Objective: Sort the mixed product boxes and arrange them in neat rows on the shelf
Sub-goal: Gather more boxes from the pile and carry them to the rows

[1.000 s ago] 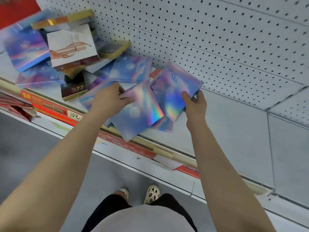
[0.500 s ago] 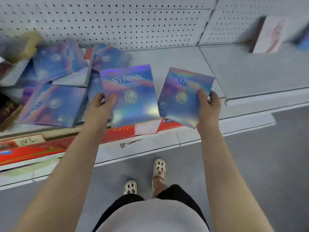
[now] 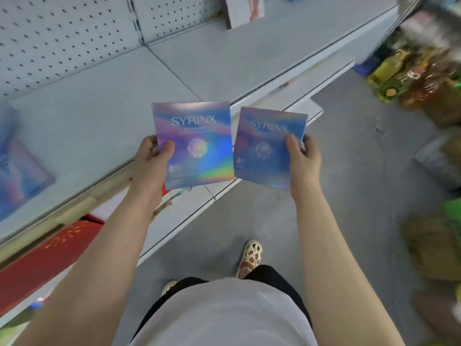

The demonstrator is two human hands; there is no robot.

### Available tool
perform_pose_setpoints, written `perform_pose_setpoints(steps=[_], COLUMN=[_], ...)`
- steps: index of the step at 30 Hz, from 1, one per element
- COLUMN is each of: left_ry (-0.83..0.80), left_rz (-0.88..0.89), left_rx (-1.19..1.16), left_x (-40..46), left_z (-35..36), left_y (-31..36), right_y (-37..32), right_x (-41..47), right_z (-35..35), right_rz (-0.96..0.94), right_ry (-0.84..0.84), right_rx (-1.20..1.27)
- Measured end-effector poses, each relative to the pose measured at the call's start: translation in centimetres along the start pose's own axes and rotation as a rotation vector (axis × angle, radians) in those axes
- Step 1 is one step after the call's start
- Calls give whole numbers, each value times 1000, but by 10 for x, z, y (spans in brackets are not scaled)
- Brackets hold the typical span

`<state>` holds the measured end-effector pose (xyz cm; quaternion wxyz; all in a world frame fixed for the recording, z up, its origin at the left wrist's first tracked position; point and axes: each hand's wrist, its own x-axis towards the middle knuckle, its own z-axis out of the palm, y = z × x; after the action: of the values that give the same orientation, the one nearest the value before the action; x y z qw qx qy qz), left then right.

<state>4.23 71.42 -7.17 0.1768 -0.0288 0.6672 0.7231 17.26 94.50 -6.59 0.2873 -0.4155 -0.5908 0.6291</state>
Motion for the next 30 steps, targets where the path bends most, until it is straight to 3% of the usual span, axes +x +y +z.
perform_pose_setpoints(steps=[12, 30], left_ry=[-109, 130], left_rz=[42, 143], left_rx=[10, 7], left_x=[58, 300], left_z=[275, 468], left_y=[-14, 49], right_y=[-51, -132], right_x=[202, 514], right_z=[-155, -96], right_rz=[-77, -110], right_ry=[134, 16], right_rx=[-173, -75])
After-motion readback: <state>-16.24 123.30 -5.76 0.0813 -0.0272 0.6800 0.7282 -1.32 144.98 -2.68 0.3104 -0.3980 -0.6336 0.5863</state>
